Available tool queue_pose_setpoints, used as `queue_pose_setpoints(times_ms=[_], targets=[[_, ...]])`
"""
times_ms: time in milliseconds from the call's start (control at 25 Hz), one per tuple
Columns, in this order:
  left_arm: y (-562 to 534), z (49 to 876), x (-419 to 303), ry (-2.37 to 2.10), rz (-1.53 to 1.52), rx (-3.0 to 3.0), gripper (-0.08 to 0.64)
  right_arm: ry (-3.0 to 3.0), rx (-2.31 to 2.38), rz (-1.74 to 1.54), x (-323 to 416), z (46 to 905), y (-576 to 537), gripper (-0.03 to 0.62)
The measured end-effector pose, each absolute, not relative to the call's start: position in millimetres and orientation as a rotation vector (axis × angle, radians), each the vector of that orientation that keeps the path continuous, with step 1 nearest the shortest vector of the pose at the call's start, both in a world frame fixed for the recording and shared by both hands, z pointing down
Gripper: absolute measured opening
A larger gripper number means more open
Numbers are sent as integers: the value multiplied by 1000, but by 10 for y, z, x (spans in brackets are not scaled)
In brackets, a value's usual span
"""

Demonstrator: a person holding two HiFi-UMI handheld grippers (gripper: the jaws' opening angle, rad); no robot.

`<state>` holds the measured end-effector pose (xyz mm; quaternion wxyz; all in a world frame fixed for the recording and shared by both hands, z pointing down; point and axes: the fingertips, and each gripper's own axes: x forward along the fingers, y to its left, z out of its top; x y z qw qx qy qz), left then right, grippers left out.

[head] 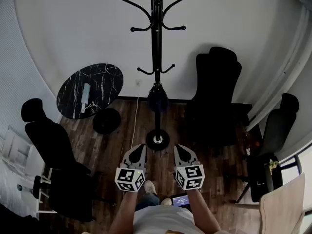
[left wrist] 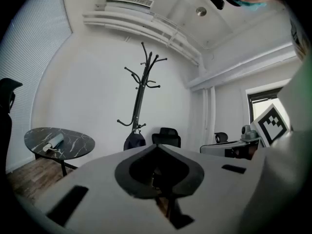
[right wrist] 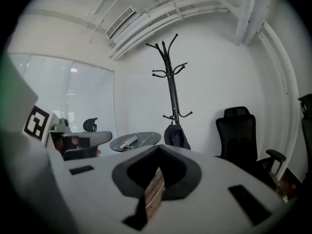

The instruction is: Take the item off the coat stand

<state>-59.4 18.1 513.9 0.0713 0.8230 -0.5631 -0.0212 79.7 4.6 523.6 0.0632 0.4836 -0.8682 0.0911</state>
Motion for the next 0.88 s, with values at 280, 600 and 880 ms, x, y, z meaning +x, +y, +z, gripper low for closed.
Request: queue_pose_setpoints(times_ms=[280, 600, 880], targets=[[202, 5167, -505, -1604, -140, 2448, 20, -2647, 1474, 256, 885, 5174, 52, 11], [267, 5153, -502, -1618, -110, 2445, 20, -2677, 1453, 284, 878, 5192, 101, 12], [114, 5243, -593, -1637, -96, 2412, 20, -2661, 1436, 313, 838, 5299, -78, 12]])
